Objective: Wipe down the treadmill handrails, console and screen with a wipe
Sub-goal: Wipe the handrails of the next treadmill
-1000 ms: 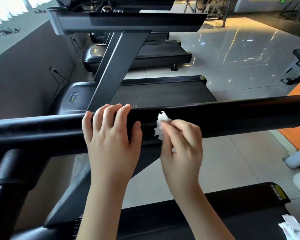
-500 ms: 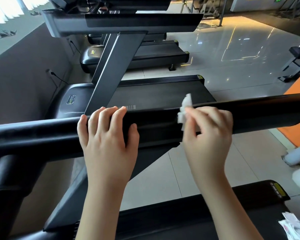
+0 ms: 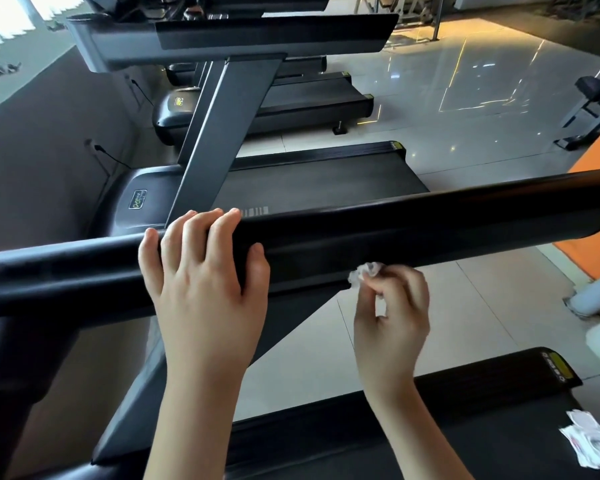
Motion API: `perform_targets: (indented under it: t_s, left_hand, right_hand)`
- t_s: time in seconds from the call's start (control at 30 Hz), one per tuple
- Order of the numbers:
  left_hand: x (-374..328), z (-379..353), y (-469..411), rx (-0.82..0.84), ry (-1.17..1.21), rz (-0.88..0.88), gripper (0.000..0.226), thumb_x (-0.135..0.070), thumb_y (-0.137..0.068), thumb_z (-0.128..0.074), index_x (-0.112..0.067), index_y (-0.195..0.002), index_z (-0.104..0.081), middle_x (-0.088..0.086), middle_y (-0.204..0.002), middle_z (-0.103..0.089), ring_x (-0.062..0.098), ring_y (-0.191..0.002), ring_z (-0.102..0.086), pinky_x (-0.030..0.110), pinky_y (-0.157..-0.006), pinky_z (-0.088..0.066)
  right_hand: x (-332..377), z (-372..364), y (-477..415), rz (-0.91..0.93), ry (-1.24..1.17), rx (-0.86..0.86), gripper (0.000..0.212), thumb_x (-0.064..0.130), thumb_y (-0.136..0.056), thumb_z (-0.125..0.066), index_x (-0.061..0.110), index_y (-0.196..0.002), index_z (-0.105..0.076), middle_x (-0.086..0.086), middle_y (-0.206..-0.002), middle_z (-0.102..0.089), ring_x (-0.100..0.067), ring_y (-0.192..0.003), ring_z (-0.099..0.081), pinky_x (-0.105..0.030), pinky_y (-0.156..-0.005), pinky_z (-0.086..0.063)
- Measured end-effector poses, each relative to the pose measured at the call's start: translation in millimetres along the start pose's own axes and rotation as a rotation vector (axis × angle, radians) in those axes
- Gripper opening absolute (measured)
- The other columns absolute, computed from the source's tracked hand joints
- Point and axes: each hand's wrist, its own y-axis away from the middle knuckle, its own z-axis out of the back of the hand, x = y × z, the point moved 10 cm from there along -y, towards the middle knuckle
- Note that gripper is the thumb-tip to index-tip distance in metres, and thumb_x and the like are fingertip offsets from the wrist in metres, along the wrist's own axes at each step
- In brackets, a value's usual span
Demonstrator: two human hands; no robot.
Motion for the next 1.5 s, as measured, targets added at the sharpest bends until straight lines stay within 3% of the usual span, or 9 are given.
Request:
perform_targets:
  t_s: [0.1, 0.27, 0.4, 0.67, 0.8, 0.93, 1.17, 1.37, 1.5]
  left_hand:
    - [0, 0, 1, -0.004, 0.0, 0.007, 0.04, -0.032, -0.09, -0.046, -0.008, -0.117, -0.062, 0.008, -0.118, -0.062, 0.028, -0.119, -0.045, 0.047, -0.111, -0.018]
    - [0, 0, 0, -0.001, -0.004, 0.016, 0.039, -0.032, -0.09, -0.046, -0.008, -0.117, -0.062, 0.009, -0.118, -0.061, 0.027, -0.119, -0.044, 0.047, -0.111, -0.018]
    - [-1, 0, 0, 0.004, -0.007, 0.021, 0.04, -0.032, -0.089, -0.046, -0.008, -0.117, -0.062, 0.009, -0.118, -0.061, 0.028, -0.119, -0.045, 0.047, -0.111, -0.018]
    - [-2, -2, 0, 0.06, -0.024, 0.029, 0.042, -0.032, -0.089, -0.044, -0.007, -0.118, -0.061, 0.009, -0.119, -0.06, 0.03, -0.121, -0.046, 0.053, -0.111, -0.018]
    - [-10, -3, -5, 0.111, -0.047, 0.019, 0.047, -0.036, -0.088, -0.041, -0.01, -0.12, -0.062, 0.005, -0.123, -0.061, 0.031, -0.125, -0.045, 0.054, -0.113, -0.012]
    - [-52, -21, -5, 0.164, -0.04, -0.147, 0.048, -0.035, -0.088, -0.045, -0.01, -0.126, -0.06, 0.005, -0.126, -0.061, 0.031, -0.124, -0.049, 0.048, -0.113, -0.016]
    - [-60, -26, 0, 0.079, -0.006, -0.127, 0.043, -0.027, -0.082, -0.055, -0.006, -0.119, -0.062, 0.008, -0.119, -0.063, 0.031, -0.116, -0.052, 0.05, -0.107, -0.029]
    - [-62, -26, 2, 0.061, 0.009, -0.09, 0.043, -0.026, -0.082, -0.055, -0.006, -0.119, -0.062, 0.009, -0.12, -0.062, 0.031, -0.117, -0.051, 0.049, -0.109, -0.024]
    - [-63, -27, 2, 0.057, 0.01, -0.077, 0.043, -0.025, -0.082, -0.056, -0.005, -0.119, -0.061, 0.01, -0.12, -0.062, 0.031, -0.117, -0.051, 0.05, -0.11, -0.023]
  right_hand:
    - [11, -3, 0, 0.067, -0.059, 0.038, 0.02, 0.005, -0.094, -0.059, -0.001, -0.081, -0.072, -0.007, -0.093, -0.061, -0.022, -0.083, -0.063, -0.022, -0.079, -0.051]
    - [2, 18, -22, -0.065, -0.016, -0.123, 0.008, -0.006, -0.087, -0.066, -0.003, -0.091, -0.072, -0.015, -0.092, -0.063, -0.029, -0.077, -0.061, -0.018, -0.077, -0.047]
    - [40, -1, -24, 0.126, -0.01, -0.001, 0.012, -0.002, -0.089, -0.065, 0.0, -0.098, -0.074, -0.007, -0.096, -0.063, -0.026, -0.086, -0.059, -0.023, -0.079, -0.049]
    - [45, -12, -73, 0.128, 0.122, 0.104, 0.025, 0.0, -0.086, -0.048, 0.004, -0.08, -0.072, -0.005, -0.079, -0.06, -0.018, -0.081, -0.041, -0.014, -0.073, -0.03]
    - [59, -27, -75, 0.254, 0.073, 0.245, 0.029, 0.005, -0.088, -0.045, 0.004, -0.081, -0.072, -0.005, -0.075, -0.059, -0.018, -0.076, -0.038, -0.02, -0.07, -0.032]
    - [27, -9, -98, 0.16, 0.202, 0.125, 0.031, 0.006, -0.084, -0.041, 0.005, -0.075, -0.071, -0.008, -0.075, -0.059, -0.022, -0.075, -0.042, -0.031, -0.068, -0.04]
    - [43, -3, -63, 0.283, 0.145, 0.179, 0.024, 0.0, -0.092, -0.051, 0.002, -0.101, -0.073, -0.008, -0.089, -0.064, -0.024, -0.083, -0.052, -0.011, -0.084, -0.032]
    - [7, 26, -60, 0.078, 0.137, -0.017, 0.016, 0.001, -0.093, -0.057, -0.001, -0.09, -0.073, -0.013, -0.09, -0.061, -0.027, -0.08, -0.053, -0.01, -0.075, -0.036]
    - [17, 7, -29, 0.142, 0.02, 0.126, 0.023, 0.006, -0.094, -0.06, 0.0, -0.074, -0.069, -0.009, -0.087, -0.063, -0.023, -0.082, -0.055, -0.01, -0.084, -0.037]
